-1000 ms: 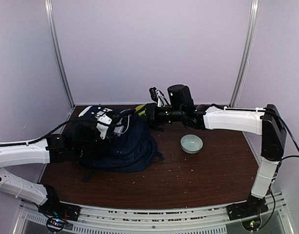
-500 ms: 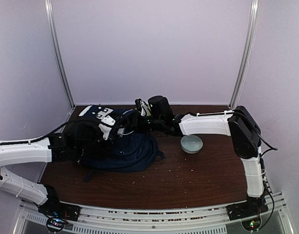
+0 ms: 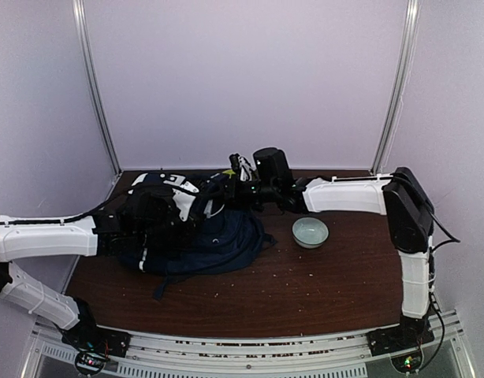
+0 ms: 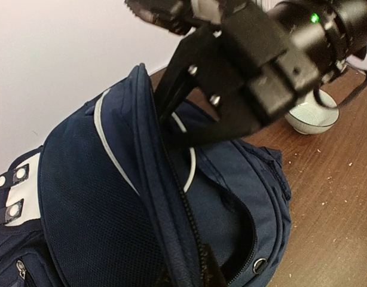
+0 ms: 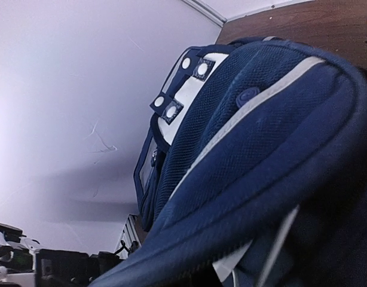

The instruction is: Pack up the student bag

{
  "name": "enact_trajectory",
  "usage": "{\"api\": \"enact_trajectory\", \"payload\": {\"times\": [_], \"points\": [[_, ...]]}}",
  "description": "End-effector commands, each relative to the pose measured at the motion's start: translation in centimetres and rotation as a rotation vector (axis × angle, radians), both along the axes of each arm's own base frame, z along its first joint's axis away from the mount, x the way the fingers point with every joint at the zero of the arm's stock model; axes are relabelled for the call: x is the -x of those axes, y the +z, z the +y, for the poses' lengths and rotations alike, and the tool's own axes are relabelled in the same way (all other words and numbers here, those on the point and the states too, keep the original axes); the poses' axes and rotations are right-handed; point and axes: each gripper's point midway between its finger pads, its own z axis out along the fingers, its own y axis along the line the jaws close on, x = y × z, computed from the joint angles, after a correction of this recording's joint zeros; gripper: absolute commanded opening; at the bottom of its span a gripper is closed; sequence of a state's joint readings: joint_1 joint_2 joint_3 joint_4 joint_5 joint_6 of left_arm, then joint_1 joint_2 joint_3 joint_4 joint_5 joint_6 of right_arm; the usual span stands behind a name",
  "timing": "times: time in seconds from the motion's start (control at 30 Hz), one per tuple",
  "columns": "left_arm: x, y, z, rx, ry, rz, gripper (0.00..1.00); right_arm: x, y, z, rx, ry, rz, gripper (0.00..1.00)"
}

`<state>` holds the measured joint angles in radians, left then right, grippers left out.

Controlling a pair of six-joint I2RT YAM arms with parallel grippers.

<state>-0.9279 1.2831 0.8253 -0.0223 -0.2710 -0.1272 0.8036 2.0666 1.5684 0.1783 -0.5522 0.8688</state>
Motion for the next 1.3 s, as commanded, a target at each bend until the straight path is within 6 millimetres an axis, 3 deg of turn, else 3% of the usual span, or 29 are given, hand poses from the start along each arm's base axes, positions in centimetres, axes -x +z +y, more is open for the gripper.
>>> {"api": "enact_trajectory", "payload": {"times": [0.0, 0.07, 0.2, 0.27, 0.33, 0.4, 0.53, 0.63, 0.77, 0.9, 1.0, 1.07, 1.27], "points": [[0.8, 7.0, -4.1, 0.240, -0.120, -0.113, 0.23, 0.9, 5.7, -3.6, -0.048, 0.024, -0.099, 0.09], [1.0, 7.4, -3.7, 0.225, -0.125, -0.124, 0.44, 1.6, 6.0, -4.7, -0.049, 0.040, -0.100, 0.11], [1.9, 8.7, -2.4, 0.195, -0.134, -0.133, 0.63, 2.0, 5.0, -6.4, -0.001, 0.029, -0.088, 0.20], [2.5, 9.2, -1.5, 0.187, -0.136, -0.129, 0.68, 1.1, 3.4, -7.1, 0.049, -0.012, -0.072, 0.30], [2.5, 9.4, -0.3, 0.174, -0.094, -0.123, 0.69, 0.6, 2.7, -6.8, 0.049, -0.018, -0.052, 0.34], [2.1, 8.5, 0.9, 0.116, -0.034, -0.100, 0.69, 0.1, 2.2, -6.4, 0.041, -0.026, -0.036, 0.34], [2.0, 5.8, 1.2, 0.013, -0.010, -0.019, 0.69, -0.4, 0.9, -6.3, 0.052, -0.044, -0.018, 0.23], [1.4, 4.6, 2.8, 0.013, 0.085, -0.015, 0.72, 0.1, 0.3, -5.5, 0.038, -0.011, 0.000, 0.24], [0.1, 3.8, 7.4, 0.066, 0.271, 0.000, 0.76, 0.2, -1.2, -4.3, 0.024, 0.019, 0.045, 0.27], [-0.6, 2.9, 13.3, 0.154, 0.458, 0.060, 0.87, -0.4, -1.5, -2.8, -0.029, 0.035, 0.067, 0.21], [-0.8, 1.0, 18.1, 0.179, 0.618, 0.128, 0.96, -0.7, -1.0, -1.4, -0.074, 0.053, 0.065, 0.17], [-1.0, -0.6, 20.9, 0.192, 0.712, 0.172, 0.98, -1.2, -1.3, -0.7, -0.077, 0.055, 0.077, 0.15], [-2.0, -5.4, 24.3, 0.283, 0.799, 0.321, 0.98, -1.2, -0.9, 0.1, -0.072, 0.053, 0.070, 0.14]]}}
